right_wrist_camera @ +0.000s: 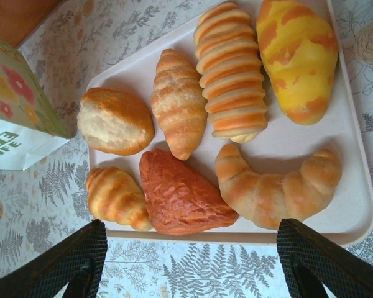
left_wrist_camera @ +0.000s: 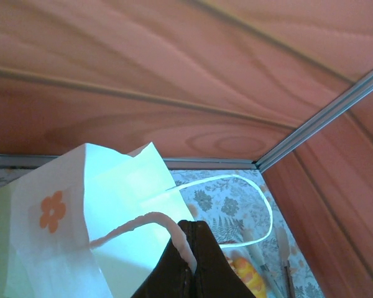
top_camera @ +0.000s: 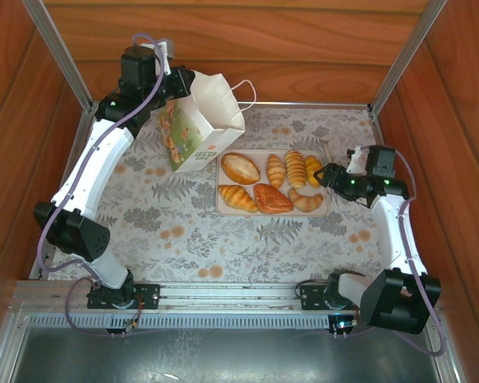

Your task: Take the fake bread out of the paper bag

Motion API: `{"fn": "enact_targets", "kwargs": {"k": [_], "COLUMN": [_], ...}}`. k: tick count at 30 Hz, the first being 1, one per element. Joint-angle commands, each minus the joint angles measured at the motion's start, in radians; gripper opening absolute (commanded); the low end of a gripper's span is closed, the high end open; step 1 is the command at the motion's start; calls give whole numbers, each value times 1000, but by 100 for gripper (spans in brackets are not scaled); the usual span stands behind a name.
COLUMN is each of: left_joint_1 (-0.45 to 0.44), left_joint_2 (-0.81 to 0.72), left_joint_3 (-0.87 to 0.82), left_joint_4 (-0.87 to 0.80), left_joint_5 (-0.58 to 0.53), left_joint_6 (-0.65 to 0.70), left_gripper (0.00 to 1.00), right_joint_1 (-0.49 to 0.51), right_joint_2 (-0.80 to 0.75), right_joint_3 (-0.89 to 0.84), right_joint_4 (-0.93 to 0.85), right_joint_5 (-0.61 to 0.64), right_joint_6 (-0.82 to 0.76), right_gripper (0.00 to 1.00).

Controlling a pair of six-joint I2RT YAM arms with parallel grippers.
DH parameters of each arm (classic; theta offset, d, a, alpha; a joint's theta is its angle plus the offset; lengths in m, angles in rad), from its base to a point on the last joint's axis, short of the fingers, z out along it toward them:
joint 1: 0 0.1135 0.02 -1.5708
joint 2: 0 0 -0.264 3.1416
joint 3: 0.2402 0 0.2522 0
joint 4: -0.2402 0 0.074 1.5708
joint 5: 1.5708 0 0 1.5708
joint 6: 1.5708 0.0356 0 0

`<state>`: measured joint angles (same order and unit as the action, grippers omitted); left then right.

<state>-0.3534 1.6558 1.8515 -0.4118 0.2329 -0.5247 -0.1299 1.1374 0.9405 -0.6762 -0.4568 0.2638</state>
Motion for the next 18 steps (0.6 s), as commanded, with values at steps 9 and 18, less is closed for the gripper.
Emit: {"fn": "enact_targets", "kwargs": {"k": [9, 18], "left_joint_1": [31, 111], "left_joint_2": [-36, -143], "left_joint_3": [-117, -322], "left_joint_4": [40, 82], "left_joint_5": [-76, -102], "left_joint_6": [-35, -52], "left_gripper": [0, 0], "right_joint_1": [6, 6], "right_joint_2": [-7, -10], "right_joint_3": [-21, -21], "right_joint_4": [-14, -23], "right_joint_5": [6, 9], "right_joint_6": [-3, -6], "right_gripper": [77, 77]}}
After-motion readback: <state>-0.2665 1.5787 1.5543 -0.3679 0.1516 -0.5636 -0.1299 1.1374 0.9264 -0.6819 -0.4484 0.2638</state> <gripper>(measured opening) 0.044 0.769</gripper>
